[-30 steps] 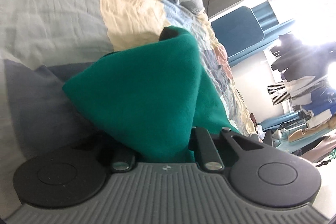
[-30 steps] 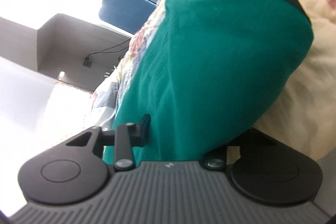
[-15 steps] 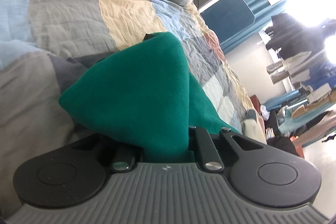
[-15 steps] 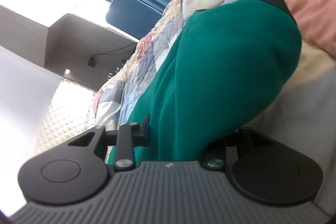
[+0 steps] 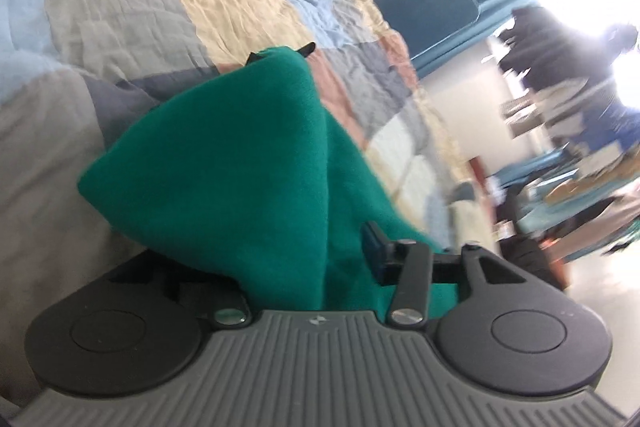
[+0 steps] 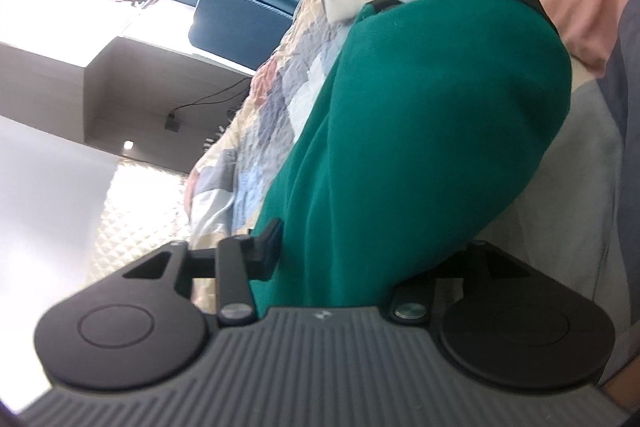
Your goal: Fold large clothes
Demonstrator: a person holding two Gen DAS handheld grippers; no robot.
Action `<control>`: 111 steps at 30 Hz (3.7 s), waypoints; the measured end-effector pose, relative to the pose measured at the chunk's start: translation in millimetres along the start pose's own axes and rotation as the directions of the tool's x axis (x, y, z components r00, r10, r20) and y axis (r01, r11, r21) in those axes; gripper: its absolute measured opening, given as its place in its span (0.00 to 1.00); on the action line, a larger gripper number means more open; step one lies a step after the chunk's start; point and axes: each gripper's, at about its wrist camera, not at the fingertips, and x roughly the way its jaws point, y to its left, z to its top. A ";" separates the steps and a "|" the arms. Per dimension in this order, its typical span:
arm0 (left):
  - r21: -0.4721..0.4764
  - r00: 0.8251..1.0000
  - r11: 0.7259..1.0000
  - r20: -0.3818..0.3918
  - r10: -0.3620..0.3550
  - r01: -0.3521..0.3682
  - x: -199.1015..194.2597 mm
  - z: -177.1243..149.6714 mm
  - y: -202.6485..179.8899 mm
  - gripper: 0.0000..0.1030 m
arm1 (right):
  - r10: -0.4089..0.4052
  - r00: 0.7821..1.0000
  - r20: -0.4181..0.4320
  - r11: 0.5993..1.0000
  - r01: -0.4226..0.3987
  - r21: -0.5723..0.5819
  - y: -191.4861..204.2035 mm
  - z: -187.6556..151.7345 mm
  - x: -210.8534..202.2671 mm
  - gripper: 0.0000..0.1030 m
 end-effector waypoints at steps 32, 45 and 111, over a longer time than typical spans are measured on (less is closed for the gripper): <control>0.132 0.965 0.988 0.239 -0.109 0.079 47.3 59.6 -69.5 0.58 | 0.081 0.995 0.054 0.963 -0.064 -0.264 67.3 75.1 82.1 0.57; 0.118 0.959 0.989 0.261 -0.114 0.086 124.4 103.9 -58.8 0.60 | 0.109 0.990 0.086 0.891 -0.059 -0.451 69.9 96.2 134.3 0.54; 0.543 0.970 0.822 0.240 0.045 -0.173 134.4 50.1 -74.1 0.60 | -0.125 0.979 0.161 0.649 0.203 -0.733 85.6 36.7 159.6 0.59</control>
